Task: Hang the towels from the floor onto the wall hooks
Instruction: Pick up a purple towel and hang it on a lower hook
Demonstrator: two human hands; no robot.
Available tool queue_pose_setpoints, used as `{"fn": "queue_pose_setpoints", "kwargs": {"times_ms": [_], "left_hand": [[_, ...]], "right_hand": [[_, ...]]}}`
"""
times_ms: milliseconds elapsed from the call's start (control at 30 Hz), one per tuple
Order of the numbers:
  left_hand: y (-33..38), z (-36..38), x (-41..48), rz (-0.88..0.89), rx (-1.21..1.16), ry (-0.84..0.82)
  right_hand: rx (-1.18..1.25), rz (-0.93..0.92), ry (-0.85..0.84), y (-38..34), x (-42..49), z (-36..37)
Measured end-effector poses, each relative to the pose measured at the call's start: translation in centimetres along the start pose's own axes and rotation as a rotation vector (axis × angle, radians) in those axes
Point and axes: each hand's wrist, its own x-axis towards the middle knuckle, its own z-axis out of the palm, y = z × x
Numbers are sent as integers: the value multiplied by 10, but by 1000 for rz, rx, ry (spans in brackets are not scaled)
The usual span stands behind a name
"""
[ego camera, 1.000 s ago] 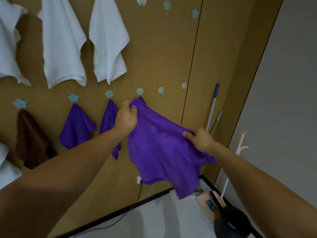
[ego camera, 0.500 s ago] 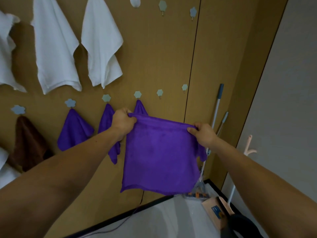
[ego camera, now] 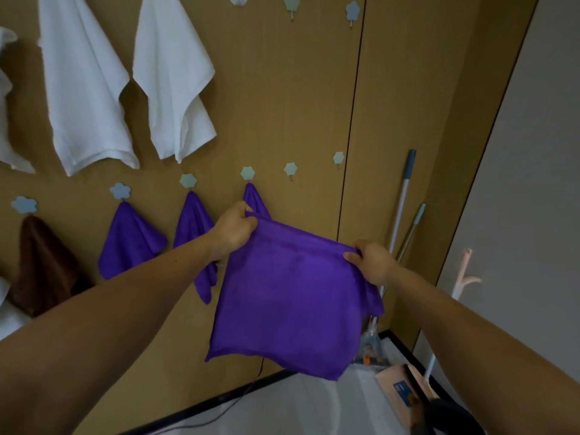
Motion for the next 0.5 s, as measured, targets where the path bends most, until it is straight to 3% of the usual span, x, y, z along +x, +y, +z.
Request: {"fn": "queue_pose_setpoints", "kwargs": {"times_ms": [167, 300, 400, 500], "left_hand": [[-4, 0, 24, 83, 103, -23], [-12, 1, 36, 130, 234, 1], [-21, 2, 39, 197, 440, 23], [-28, 3, 44, 196, 523, -32]], "right_hand": [[-179, 165, 7, 26, 1, 16], [-205, 246, -111, 29, 2, 24], [-125, 327, -220, 28, 3, 31], [124, 518, -404, 26, -3, 34]]}}
